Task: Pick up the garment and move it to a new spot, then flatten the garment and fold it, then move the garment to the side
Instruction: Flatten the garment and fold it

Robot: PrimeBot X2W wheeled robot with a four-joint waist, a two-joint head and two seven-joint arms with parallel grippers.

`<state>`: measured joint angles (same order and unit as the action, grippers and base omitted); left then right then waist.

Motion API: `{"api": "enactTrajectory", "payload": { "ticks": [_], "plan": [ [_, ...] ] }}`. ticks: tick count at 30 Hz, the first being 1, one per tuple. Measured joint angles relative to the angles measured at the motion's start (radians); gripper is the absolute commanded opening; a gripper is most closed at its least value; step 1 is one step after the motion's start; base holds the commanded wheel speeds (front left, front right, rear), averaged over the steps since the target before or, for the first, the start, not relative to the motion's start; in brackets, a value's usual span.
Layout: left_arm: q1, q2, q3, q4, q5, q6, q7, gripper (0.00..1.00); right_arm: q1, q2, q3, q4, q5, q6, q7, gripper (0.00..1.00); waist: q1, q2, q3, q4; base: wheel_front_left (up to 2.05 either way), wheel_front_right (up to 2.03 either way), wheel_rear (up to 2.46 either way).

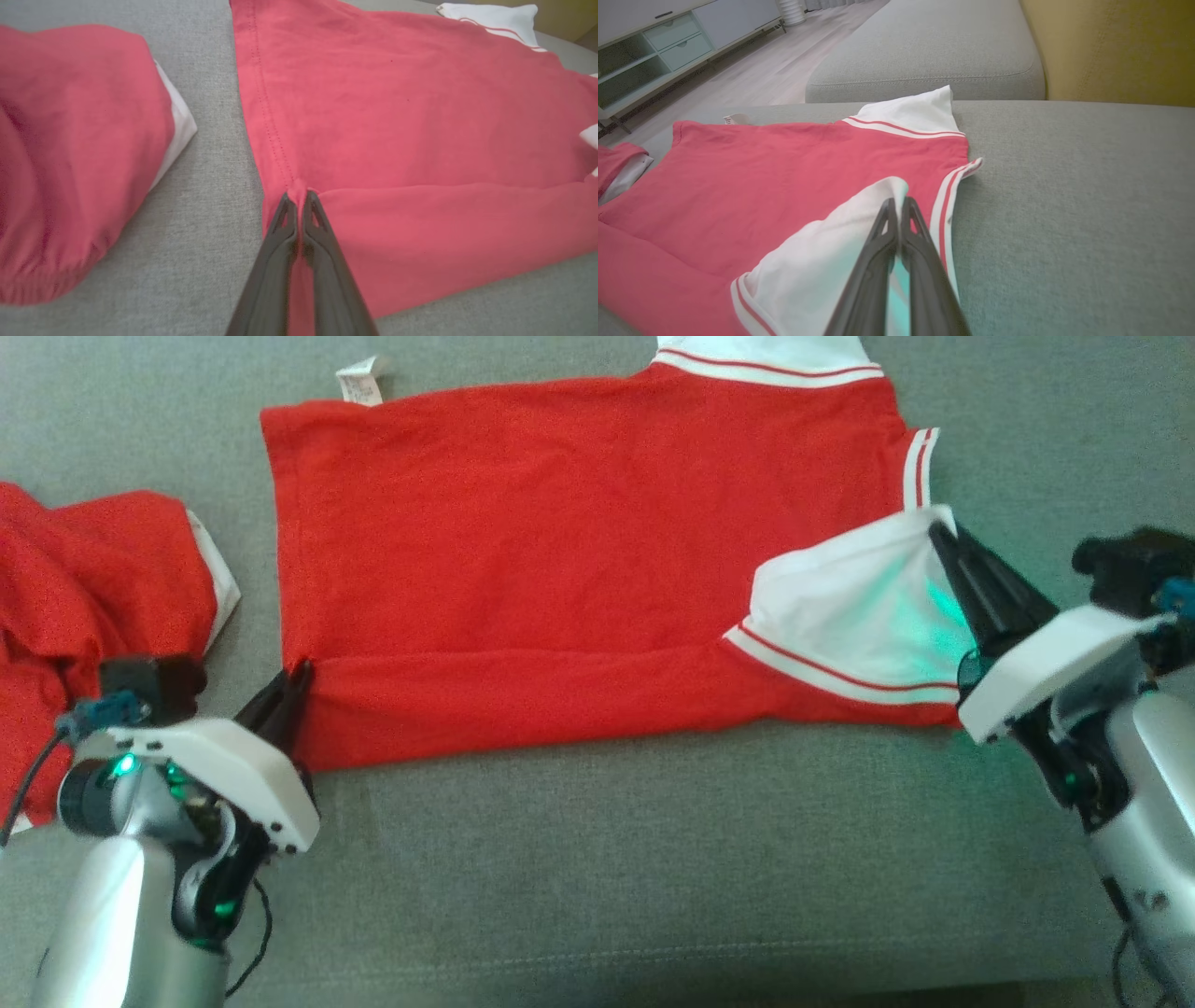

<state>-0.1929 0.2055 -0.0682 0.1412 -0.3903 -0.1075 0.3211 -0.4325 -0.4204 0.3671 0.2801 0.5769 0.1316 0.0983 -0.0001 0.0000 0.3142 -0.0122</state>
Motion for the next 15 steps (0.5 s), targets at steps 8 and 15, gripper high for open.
{"api": "enactTrajectory", "payload": {
  "ticks": [8,15],
  "plan": [
    [-0.072,0.006,-0.044,0.108,-0.031,-0.013,-0.03,1.0,-0.132,-0.025,0.12,0.153,0.056,0.0,-0.1,1.0,0.0,0.0,0.049,0.011,0.0,0.0,0.0],
    [-0.092,-0.03,-0.026,0.179,-0.025,0.013,-0.249,1.0,-0.139,-0.013,0.11,0.219,0.036,0.0,-0.296,1.0,0.0,0.0,0.048,0.009,0.0,0.0,0.0]
  ]
}}
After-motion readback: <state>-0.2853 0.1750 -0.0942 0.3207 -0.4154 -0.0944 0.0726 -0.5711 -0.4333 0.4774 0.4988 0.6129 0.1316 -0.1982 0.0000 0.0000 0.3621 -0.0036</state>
